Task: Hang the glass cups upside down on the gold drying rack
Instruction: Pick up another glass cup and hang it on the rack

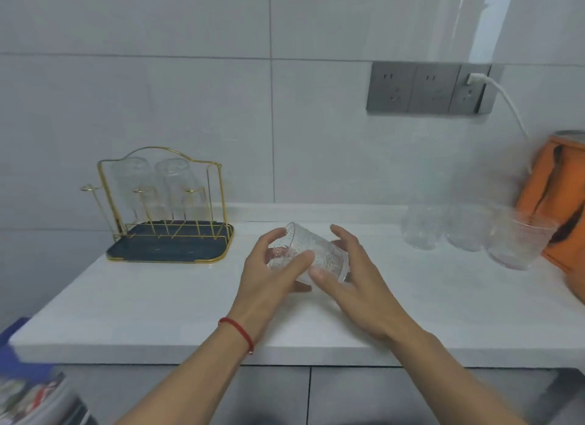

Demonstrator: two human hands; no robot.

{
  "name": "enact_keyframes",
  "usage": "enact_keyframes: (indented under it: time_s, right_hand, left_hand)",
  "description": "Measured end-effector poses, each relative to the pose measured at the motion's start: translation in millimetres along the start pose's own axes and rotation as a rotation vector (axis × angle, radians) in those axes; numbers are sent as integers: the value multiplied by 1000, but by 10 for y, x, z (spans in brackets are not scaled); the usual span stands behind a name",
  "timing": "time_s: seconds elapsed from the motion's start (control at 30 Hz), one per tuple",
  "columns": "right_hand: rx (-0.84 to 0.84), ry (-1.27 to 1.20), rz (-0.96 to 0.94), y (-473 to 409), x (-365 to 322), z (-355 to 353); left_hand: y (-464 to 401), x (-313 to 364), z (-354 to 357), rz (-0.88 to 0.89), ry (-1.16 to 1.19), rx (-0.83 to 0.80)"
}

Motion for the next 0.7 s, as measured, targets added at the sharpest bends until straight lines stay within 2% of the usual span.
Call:
enact_keyframes:
  time_s: [0.1,0.2,0.27,0.3,0.37,0.43,0.57,0.7]
  right_hand:
    - [-57,-212,283,-82,136,289]
    - [-32,-323,348,-223,61,432]
    - [29,-297,304,-387,-36,413]
    - [68,-231,264,-489,-103,382]
    - [140,-112,201,-730,-272,347]
    - [198,-84,166,-1027,-462,351]
    - [269,-1,65,-1644,-938,433]
    - [205,159,-124,-2063,-1416,693]
  left_hand:
    - [-119,7,-169,-115,91,-35]
    - [-264,33,-314,-73,-2,-73]
    - [-414,112,-557,103,-203,25]
    - [-494,169,-738,234,-402,144]
    - [-572,232,-1027,474,-969,369]
    - [-644,118,-1105,548,-1288,391]
    - [-744,-84,-1063,522,-1322,296]
    - [-753,-107,-1049,544,-1349,288]
Point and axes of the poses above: each hand's wrist, its own y-axis away from the middle knuckle, its own z-axis out of the palm, x = y × z, the point moved 9 cm from there along -y, towards the middle knuckle, and after that the axes turned 15 degrees about x, right-handed, at the moved point
